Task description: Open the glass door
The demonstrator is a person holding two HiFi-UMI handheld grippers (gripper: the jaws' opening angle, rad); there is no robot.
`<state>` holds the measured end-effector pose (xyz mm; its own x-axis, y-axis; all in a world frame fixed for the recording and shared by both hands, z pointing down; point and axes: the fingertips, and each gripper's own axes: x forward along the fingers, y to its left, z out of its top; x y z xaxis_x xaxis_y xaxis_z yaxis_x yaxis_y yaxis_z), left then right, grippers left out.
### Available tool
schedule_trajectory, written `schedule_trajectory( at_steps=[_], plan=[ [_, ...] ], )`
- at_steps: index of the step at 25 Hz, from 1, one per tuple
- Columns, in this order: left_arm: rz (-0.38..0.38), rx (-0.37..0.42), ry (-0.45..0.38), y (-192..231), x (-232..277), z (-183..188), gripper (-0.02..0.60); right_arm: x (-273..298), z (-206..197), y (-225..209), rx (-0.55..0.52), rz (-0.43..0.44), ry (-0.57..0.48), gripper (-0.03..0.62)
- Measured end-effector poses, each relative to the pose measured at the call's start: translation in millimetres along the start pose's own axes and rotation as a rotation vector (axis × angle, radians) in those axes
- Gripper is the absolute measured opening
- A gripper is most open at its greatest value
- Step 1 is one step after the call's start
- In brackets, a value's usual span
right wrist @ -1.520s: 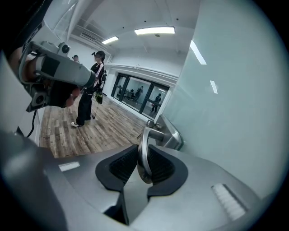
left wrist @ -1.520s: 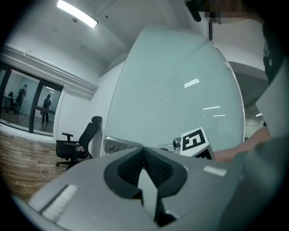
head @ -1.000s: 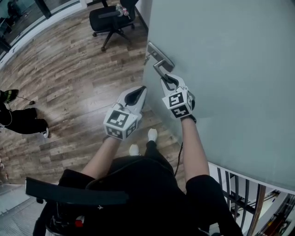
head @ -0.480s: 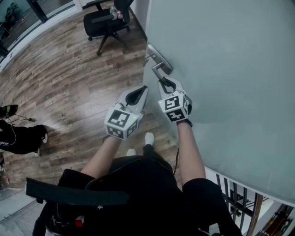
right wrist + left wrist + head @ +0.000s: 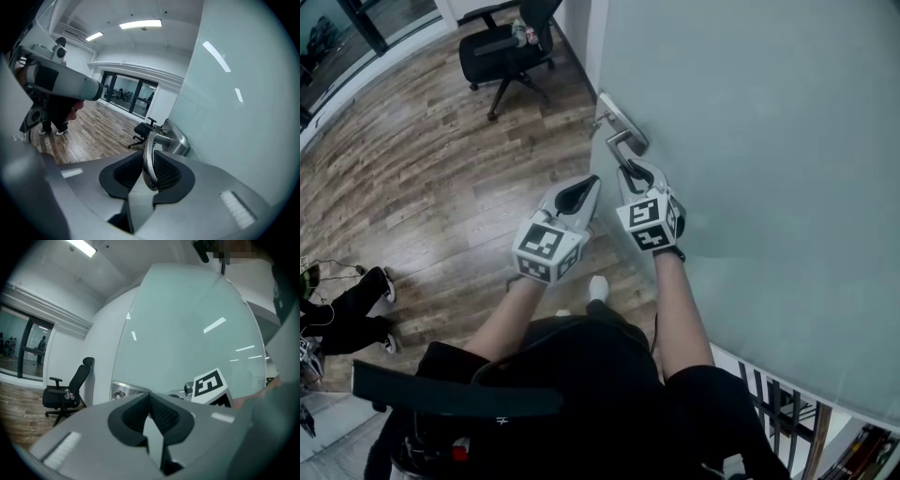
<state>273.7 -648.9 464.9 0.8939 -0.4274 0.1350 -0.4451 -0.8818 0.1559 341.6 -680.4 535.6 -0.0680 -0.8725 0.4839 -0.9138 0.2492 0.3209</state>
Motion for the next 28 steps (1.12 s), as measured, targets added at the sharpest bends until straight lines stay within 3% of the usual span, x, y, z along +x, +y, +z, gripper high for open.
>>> schedule_trajectory(
  at_steps=[28],
  plan=[
    [0.047, 0.030, 0.009, -4.0, 60.4, 5.6, -0.002, 9.2, -15.6, -61.0, 0.080, -0.080, 0.027, 0.069]
  ],
)
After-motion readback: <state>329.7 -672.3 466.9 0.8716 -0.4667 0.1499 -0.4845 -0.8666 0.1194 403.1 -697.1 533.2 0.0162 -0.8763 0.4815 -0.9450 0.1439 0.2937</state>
